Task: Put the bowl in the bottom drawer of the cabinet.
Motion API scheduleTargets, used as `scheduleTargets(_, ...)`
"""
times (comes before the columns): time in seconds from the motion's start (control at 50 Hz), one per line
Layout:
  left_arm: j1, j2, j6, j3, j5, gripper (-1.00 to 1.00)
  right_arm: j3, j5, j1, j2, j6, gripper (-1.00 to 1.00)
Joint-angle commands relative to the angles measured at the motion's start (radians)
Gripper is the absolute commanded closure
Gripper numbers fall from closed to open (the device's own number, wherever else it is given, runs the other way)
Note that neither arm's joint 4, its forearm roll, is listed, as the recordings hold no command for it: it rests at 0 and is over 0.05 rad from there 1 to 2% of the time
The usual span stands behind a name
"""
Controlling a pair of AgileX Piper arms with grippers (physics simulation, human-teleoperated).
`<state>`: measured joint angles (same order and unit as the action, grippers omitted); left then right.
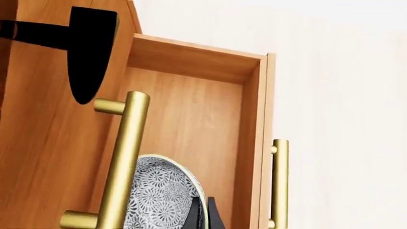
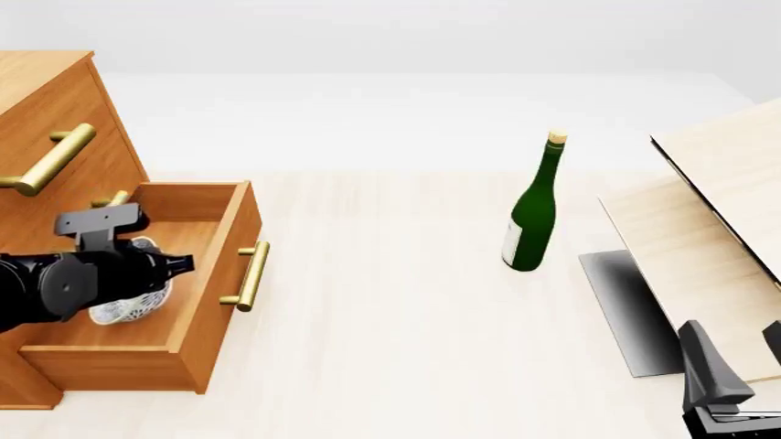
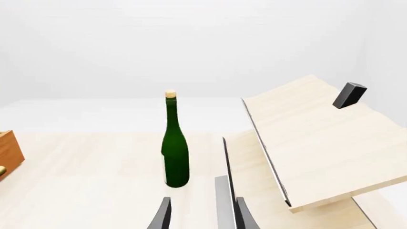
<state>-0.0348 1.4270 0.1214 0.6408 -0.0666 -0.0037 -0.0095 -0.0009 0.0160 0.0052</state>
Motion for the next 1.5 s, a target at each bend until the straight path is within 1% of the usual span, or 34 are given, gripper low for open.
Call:
scheduleTargets(0.02, -0.019, 0.002, -0.022, -0.003, 0.009, 1.00, 0.000, 0.000, 0.000, 0.000, 0.000, -1.00)
scheduleTargets(0.32, 0.001, 0.033, -0.005, -0.015, 0.042, 1.00, 0.000, 0.000, 0.000, 0.000, 0.000, -1.00)
scheduleTargets(0.66, -0.002, 0.032, 0.009, -0.013, 0.048, 1.00, 0.000, 0.000, 0.000, 0.000, 0.000, -1.00)
scheduleTargets(0.68, -0.001, 0.034, 0.010, -0.013, 0.050, -1.00, 0.000, 0.000, 0.000, 0.000, 0.000, -1.00)
scheduleTargets(0.82, -0.001, 0.029, 0.018, -0.016, 0.051, -1.00, 0.000, 0.000, 0.000, 0.000, 0.000, -1.00)
scheduleTargets(1.04, -0.039, -0.002, -0.002, -0.027, 0.052, -1.00, 0.000, 0.000, 0.000, 0.000, 0.000, -1.00)
scheduleTargets(1.3, -0.025, -0.029, 0.010, -0.020, 0.054, -1.00, 0.000, 0.000, 0.000, 0.000, 0.000, -1.00)
scheduleTargets(1.46, -0.041, -0.077, -0.001, -0.009, 0.045, -1.00, 0.000, 0.000, 0.000, 0.000, 0.000, -1.00)
scheduleTargets(1.48, -0.034, -0.077, 0.005, -0.006, 0.044, -1.00, 0.000, 0.000, 0.000, 0.000, 0.000, -1.00)
scheduleTargets(1.5, -0.003, -0.074, 0.042, 0.004, 0.047, -1.00, 0.000, 0.000, 0.000, 0.000, 0.000, -1.00)
